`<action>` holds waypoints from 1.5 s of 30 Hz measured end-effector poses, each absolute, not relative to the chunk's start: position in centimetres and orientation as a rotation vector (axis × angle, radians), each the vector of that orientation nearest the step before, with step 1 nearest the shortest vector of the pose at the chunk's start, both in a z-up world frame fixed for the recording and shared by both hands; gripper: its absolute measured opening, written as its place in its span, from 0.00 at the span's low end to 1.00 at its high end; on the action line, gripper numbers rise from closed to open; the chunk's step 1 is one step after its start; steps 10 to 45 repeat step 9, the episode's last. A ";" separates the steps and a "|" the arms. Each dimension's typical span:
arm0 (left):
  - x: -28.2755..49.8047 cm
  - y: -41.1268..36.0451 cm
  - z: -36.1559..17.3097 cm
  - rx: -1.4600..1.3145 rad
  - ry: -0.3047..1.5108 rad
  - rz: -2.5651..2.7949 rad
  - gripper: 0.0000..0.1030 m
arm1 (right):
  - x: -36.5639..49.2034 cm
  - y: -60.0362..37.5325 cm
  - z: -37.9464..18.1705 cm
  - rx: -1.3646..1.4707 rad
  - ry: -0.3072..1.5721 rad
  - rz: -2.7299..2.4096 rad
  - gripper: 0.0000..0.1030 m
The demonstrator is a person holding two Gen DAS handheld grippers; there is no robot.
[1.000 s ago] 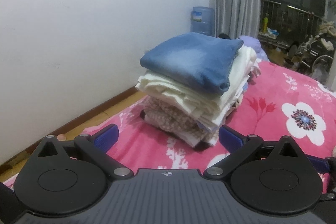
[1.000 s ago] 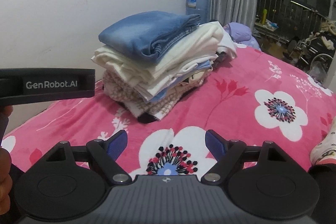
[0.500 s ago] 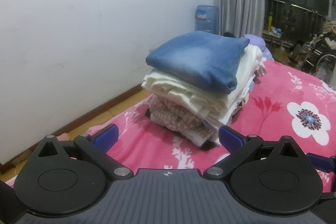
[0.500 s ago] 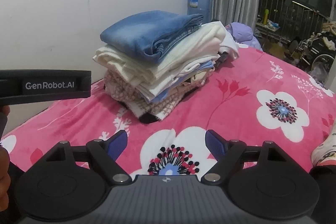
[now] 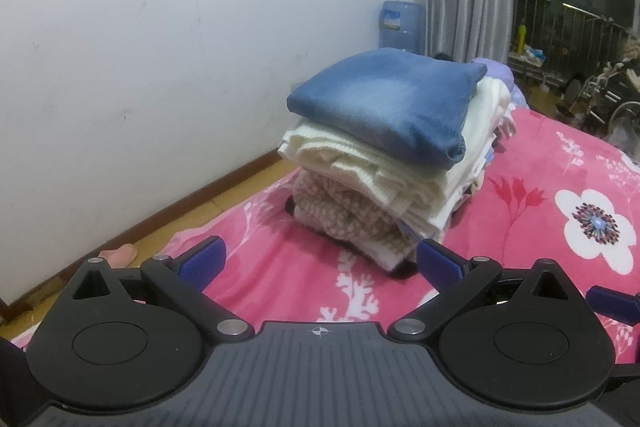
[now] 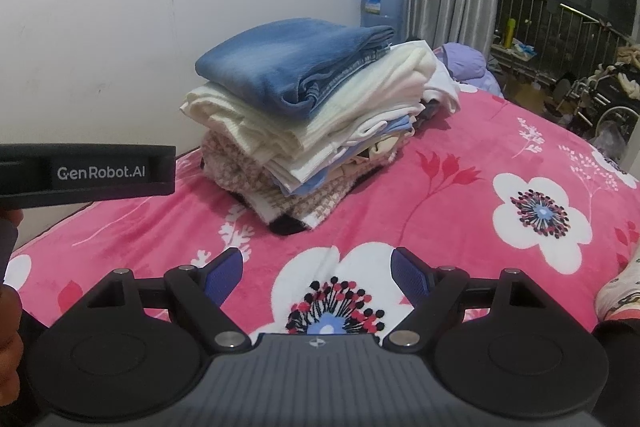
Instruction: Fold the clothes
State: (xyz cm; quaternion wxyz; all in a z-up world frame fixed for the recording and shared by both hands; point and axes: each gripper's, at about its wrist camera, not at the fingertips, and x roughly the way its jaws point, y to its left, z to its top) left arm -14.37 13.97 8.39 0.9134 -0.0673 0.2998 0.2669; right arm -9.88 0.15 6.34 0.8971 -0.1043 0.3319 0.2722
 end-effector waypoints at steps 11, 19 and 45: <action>-14.3 14.2 8.1 -0.137 0.626 0.551 0.99 | -9.8 0.3 6.1 -0.216 0.692 0.565 0.82; -14.3 14.2 8.1 -0.137 0.626 0.551 0.99 | -9.8 0.3 6.1 -0.216 0.692 0.565 0.82; -14.3 14.2 8.1 -0.137 0.626 0.551 0.99 | -9.8 0.3 6.1 -0.216 0.692 0.565 0.82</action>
